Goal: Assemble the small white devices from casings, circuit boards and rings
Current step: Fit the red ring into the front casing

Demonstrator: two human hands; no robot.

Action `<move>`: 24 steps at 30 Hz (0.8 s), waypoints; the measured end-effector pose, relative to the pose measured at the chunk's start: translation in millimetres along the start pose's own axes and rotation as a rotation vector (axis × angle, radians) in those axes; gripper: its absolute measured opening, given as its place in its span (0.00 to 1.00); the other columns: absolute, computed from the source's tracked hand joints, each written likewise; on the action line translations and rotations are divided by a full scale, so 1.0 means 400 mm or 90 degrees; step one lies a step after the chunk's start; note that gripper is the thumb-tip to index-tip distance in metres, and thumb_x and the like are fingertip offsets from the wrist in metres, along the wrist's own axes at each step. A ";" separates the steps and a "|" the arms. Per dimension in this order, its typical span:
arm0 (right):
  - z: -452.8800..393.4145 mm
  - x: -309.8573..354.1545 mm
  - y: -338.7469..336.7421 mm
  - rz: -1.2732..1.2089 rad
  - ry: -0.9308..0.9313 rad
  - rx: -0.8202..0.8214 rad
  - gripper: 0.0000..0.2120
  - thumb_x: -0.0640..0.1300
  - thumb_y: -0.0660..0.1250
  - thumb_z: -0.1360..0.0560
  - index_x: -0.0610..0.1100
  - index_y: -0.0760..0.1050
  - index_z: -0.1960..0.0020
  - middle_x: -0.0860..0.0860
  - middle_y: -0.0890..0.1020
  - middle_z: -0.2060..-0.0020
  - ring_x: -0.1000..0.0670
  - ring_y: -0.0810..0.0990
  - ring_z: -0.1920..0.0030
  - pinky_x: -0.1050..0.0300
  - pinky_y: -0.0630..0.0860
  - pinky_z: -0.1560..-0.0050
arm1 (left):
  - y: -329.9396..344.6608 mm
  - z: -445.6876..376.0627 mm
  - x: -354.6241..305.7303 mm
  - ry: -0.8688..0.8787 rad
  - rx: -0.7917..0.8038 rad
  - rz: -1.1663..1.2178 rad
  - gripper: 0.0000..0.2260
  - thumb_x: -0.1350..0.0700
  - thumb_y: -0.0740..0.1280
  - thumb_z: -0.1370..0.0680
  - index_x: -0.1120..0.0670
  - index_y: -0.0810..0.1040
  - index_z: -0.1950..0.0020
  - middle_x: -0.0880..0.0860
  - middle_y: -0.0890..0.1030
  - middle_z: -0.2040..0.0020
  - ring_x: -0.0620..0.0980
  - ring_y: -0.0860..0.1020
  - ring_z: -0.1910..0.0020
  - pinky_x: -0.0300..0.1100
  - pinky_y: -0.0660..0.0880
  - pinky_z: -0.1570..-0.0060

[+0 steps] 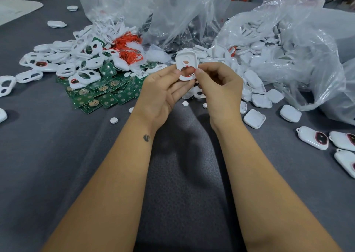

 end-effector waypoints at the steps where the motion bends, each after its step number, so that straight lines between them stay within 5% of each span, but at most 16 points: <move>1: 0.001 0.003 0.001 -0.006 -0.005 0.005 0.06 0.34 0.70 0.28 0.44 0.81 0.59 0.49 0.80 0.66 0.52 0.74 0.63 0.58 0.74 0.59 | 0.000 0.000 -0.001 0.000 0.000 0.004 0.10 0.65 0.59 0.19 0.63 0.79 0.44 0.56 0.85 0.52 0.51 0.84 0.49 0.38 0.79 0.52; 15: 0.005 0.005 0.003 -0.011 -0.009 0.040 0.05 0.35 0.71 0.28 0.44 0.82 0.58 0.45 0.80 0.65 0.51 0.75 0.63 0.58 0.73 0.59 | -0.004 -0.001 -0.003 0.008 -0.008 -0.020 0.09 0.64 0.61 0.20 0.64 0.79 0.44 0.61 0.84 0.48 0.56 0.83 0.46 0.40 0.79 0.51; 21: -0.001 -0.005 0.000 0.026 0.049 0.027 0.07 0.41 0.66 0.24 0.45 0.81 0.59 0.56 0.77 0.69 0.54 0.73 0.66 0.65 0.71 0.65 | -0.015 -0.003 -0.023 0.049 -0.165 0.004 0.06 0.66 0.62 0.20 0.62 0.78 0.54 0.56 0.84 0.61 0.52 0.85 0.60 0.37 0.80 0.60; 24: -0.006 -0.022 -0.003 0.173 0.049 0.030 0.10 0.42 0.64 0.25 0.52 0.79 0.61 0.59 0.78 0.69 0.57 0.76 0.64 0.60 0.74 0.58 | -0.032 -0.004 -0.039 0.090 -0.236 0.019 0.07 0.66 0.61 0.22 0.62 0.75 0.58 0.56 0.84 0.64 0.51 0.84 0.62 0.38 0.79 0.61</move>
Point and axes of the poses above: each hand's wrist, its own z-axis away from the middle knuckle, its own y-axis out of the palm, x = y × z, the point moved 2 cm from there along -z, towards the middle knuckle
